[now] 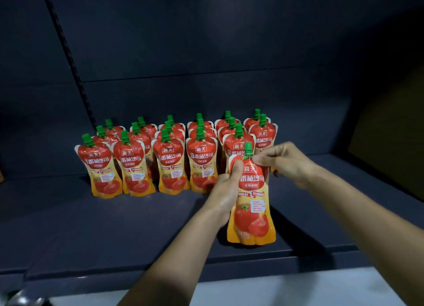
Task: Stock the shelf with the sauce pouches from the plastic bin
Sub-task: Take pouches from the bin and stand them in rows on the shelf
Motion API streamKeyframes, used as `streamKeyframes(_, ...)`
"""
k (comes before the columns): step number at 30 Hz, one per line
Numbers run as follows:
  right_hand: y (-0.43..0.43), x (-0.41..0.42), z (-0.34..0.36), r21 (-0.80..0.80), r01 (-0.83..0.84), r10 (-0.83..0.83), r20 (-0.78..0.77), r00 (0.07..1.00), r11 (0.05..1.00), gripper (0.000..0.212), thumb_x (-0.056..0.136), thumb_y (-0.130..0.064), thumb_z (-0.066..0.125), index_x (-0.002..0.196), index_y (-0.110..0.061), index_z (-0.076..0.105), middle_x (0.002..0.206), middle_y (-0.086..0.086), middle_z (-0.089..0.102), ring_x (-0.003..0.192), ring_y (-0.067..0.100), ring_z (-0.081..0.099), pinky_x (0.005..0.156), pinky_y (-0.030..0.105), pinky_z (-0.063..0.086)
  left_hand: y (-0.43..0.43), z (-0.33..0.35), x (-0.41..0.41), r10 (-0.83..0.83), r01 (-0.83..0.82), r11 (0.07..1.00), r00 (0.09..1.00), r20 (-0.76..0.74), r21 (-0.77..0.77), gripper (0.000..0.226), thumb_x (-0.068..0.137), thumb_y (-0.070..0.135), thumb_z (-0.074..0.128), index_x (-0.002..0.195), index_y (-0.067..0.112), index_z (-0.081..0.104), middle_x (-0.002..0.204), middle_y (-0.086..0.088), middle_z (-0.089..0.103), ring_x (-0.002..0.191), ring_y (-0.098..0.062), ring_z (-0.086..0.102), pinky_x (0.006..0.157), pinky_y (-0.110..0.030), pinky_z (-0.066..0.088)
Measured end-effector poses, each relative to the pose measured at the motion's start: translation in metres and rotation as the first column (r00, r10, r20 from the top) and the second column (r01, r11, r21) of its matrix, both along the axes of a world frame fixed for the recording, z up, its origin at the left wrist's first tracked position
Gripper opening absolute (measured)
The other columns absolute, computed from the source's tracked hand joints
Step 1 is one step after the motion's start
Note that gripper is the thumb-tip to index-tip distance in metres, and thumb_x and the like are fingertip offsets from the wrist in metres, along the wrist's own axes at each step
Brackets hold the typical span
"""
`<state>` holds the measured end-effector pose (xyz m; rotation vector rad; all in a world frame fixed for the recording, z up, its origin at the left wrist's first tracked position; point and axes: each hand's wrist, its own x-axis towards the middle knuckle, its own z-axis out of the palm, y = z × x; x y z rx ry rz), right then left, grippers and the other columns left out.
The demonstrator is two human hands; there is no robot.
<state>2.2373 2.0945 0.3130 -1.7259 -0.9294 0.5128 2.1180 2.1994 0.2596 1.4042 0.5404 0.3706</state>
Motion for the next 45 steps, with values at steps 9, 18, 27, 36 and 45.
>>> streamKeyframes(9, -0.029, 0.078, -0.010, 0.206, 0.220, -0.241, 0.084, 0.967, 0.953, 0.014, 0.089, -0.011, 0.064, 0.078, -0.010, 0.072, 0.073, 0.001, 0.071, 0.071, 0.020, 0.064, 0.059, 0.034, 0.056, 0.037, 0.050, 0.028, 0.285, -0.298, 0.116, 0.924, 0.255, 0.948, 0.055, 0.093, 0.035, 0.061, 0.142, 0.018, 0.041, 0.137, -0.001, 0.047, 0.129, -0.020, 0.045, 0.107, -0.035, 0.035)
streamKeyframes(18, 0.002, 0.099, -0.012, 0.204, 0.179, -0.214, 0.162, 0.963, 0.962, 0.014, 0.091, -0.013, 0.062, 0.081, -0.011, 0.071, 0.074, 0.001, 0.070, 0.063, 0.011, 0.064, 0.051, 0.021, 0.054, 0.056, 0.067, 0.065, 0.419, 0.141, -0.134, 0.905, -0.073, 0.981, 0.064, 0.088, 0.038, 0.067, 0.141, 0.022, 0.036, 0.115, -0.006, 0.067, 0.108, -0.029, 0.061, 0.101, -0.039, 0.036)
streamKeyframes(27, 0.010, 0.102, -0.008, 0.172, 0.126, -0.147, 0.115, 0.982, 0.977, 0.015, 0.093, -0.014, 0.059, 0.085, -0.004, 0.068, 0.074, -0.001, 0.068, 0.054, -0.001, 0.065, 0.048, 0.016, 0.051, 0.056, 0.067, 0.066, 0.465, 0.163, -0.139, 0.882, -0.081, 0.977, 0.062, 0.088, 0.039, 0.067, 0.140, 0.021, 0.038, 0.111, -0.005, 0.068, 0.105, -0.028, 0.061, 0.099, -0.038, 0.036)
streamKeyframes(36, 0.009, 0.092, -0.018, 0.086, 0.177, -0.185, 0.098, 0.978, 0.980, 0.025, 0.091, -0.011, 0.062, 0.115, -0.008, 0.056, 0.097, 0.003, 0.067, 0.083, 0.010, 0.064, 0.063, 0.017, 0.052, 0.050, 0.069, 0.064, 0.464, 0.188, -0.121, 0.879, -0.112, 0.975, 0.075, 0.090, 0.047, 0.061, 0.150, 0.018, 0.027, 0.135, -0.007, 0.057, 0.124, -0.029, 0.052, 0.108, -0.041, 0.032)
streamKeyframes(45, -0.063, 0.025, -0.072, -0.028, 0.410, -0.395, 0.215, 0.893, 0.912, 0.065, 0.091, -0.038, 0.060, 0.148, -0.022, 0.032, 0.152, 0.001, 0.036, 0.141, 0.020, 0.031, 0.114, 0.035, 0.029, 0.010, 0.031, 0.021, 0.262, 0.061, 0.007, 0.963, -0.061, 0.998, 0.084, 0.089, 0.048, 0.059, 0.155, 0.023, 0.014, 0.163, 0.000, 0.014, 0.150, -0.020, 0.009, 0.122, -0.041, 0.008)
